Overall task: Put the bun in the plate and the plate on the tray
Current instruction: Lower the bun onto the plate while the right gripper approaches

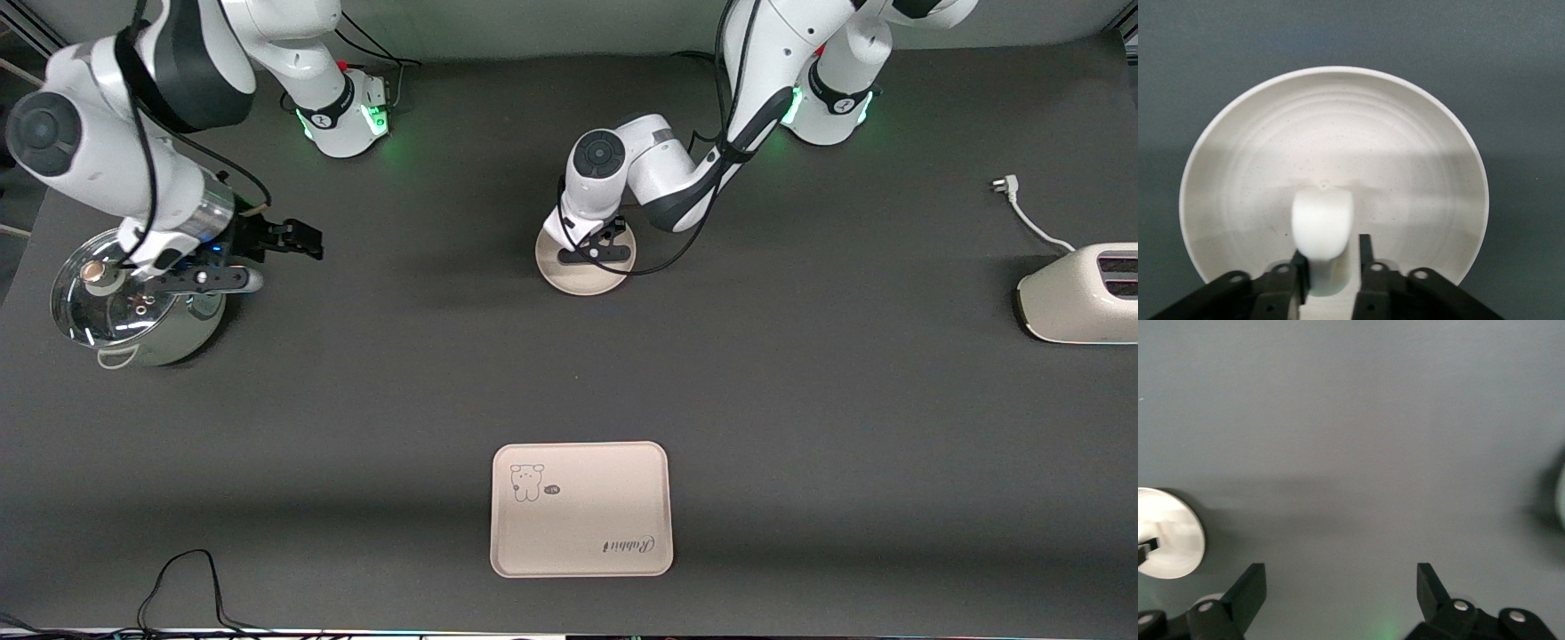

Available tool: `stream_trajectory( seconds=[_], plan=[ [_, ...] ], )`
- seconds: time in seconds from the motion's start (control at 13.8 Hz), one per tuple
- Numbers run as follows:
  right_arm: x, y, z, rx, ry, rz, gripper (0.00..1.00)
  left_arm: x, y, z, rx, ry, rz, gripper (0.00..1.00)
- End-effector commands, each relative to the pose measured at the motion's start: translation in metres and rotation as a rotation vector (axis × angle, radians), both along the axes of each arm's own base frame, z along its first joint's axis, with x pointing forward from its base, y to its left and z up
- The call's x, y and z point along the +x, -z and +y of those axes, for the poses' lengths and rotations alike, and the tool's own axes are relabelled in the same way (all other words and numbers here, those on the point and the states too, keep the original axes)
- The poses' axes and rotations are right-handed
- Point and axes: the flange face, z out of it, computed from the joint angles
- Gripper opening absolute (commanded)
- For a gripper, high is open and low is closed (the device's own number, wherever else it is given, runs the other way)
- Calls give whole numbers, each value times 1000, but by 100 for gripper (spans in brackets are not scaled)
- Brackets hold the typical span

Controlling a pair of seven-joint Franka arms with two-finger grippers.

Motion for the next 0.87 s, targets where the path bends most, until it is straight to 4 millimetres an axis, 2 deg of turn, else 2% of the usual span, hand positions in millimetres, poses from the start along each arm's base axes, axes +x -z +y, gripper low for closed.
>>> stream_trajectory(
  seconds=[0.0, 0.15, 0.22, 0.36, 0.58, 0.65, 0.8],
  plan=[
    [-17, 15, 17, 39, 16, -24, 100, 0, -3, -3, -1, -15, -24, 100],
    [-12, 25, 27, 40, 10, -44, 100, 1, -4, -3, 0, -24, -25, 100],
    [-9, 39, 31, 43, 9, -60, 100, 2, -5, -3, -1, -26, -26, 100],
    [-9, 60, 55, 54, -1, -90, 100, 2, -6, -4, -3, -26, -28, 100],
    [-11, 90, 101, 75, 21, -105, 100, 2, -7, -4, -4, -26, -29, 100],
    [-12, 95, 110, 77, 17, -108, 100, 2, -7, -4, -2, -26, -28, 100],
    [-14, 96, 113, 77, 15, -106, 100, 2, -7, -4, -2, -26, -28, 100]
  ],
)
